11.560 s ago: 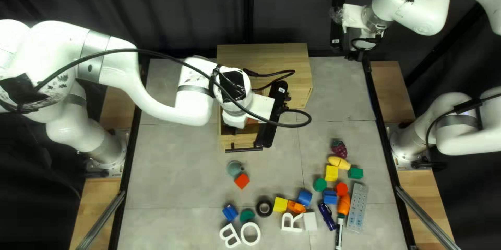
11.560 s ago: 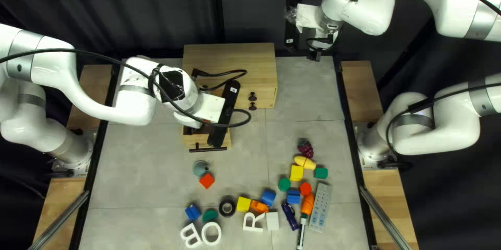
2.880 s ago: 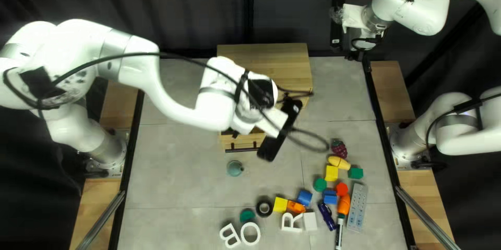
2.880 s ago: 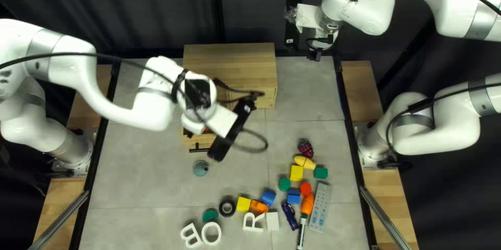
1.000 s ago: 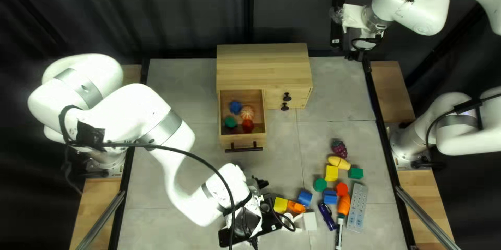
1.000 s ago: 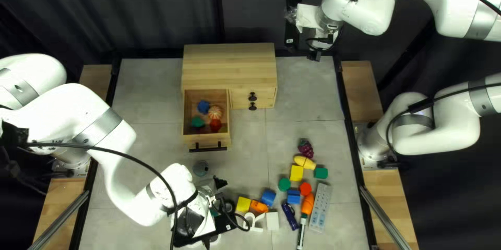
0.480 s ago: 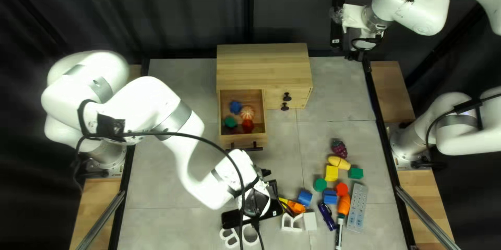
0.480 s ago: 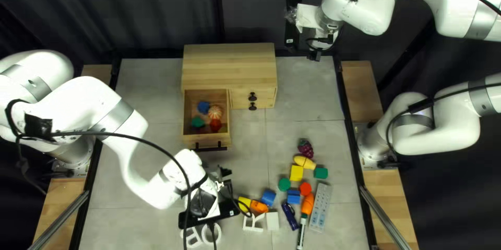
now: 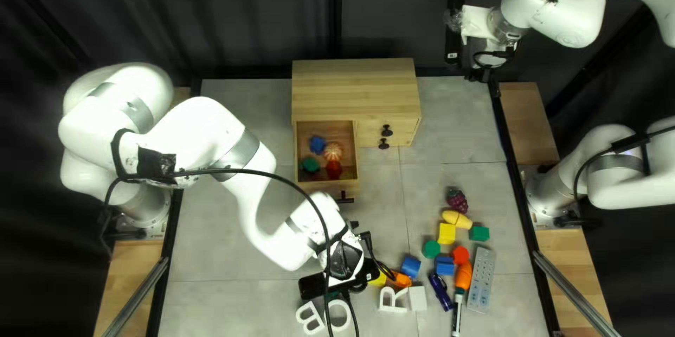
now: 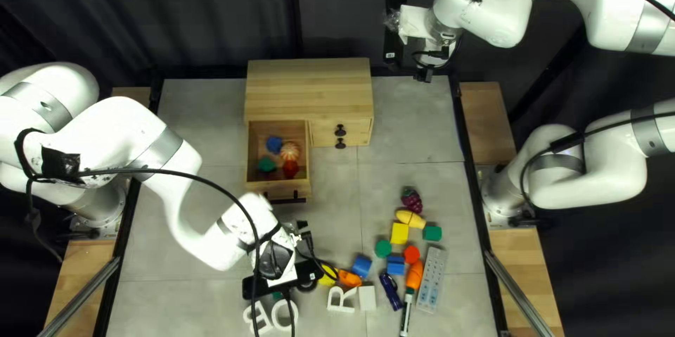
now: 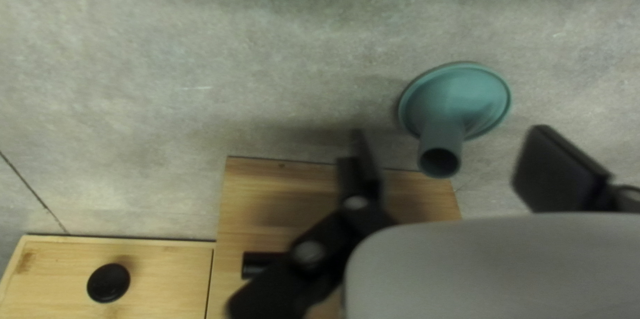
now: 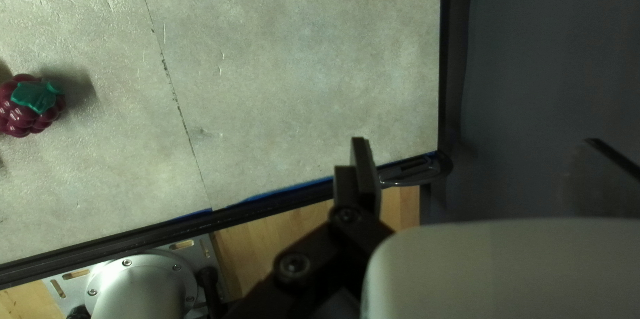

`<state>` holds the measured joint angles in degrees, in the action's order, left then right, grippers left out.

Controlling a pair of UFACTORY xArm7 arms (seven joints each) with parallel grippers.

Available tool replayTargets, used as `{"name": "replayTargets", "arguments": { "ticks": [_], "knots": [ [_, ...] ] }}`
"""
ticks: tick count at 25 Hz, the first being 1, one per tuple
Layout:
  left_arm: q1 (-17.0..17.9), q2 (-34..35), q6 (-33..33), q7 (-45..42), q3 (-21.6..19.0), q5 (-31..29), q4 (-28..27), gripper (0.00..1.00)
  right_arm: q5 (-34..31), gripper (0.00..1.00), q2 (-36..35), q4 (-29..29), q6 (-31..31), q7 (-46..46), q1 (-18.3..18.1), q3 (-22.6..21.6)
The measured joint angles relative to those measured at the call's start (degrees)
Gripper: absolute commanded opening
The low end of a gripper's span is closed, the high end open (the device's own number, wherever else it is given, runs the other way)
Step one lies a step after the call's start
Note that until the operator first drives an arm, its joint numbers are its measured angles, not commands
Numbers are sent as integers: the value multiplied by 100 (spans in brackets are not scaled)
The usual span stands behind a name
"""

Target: Open drawers and place objects into drawer and close

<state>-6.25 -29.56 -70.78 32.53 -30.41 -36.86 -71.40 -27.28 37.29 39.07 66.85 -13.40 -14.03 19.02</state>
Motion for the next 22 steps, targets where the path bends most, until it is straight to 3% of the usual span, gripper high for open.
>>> {"name": "replayTargets", "arguments": {
  "ticks": [7,16,22],
  "knots": [
    [45,424,-785,201,-149,304,-379,0,0,100,0,0,0,0,0,0],
    [137,803,-2083,277,-167,582,-1520,0,0,100,0,0,0,0,0,0],
    [-202,935,-2174,402,39,649,-1696,0,0,100,0,0,0,0,0,0]
  ]
}}
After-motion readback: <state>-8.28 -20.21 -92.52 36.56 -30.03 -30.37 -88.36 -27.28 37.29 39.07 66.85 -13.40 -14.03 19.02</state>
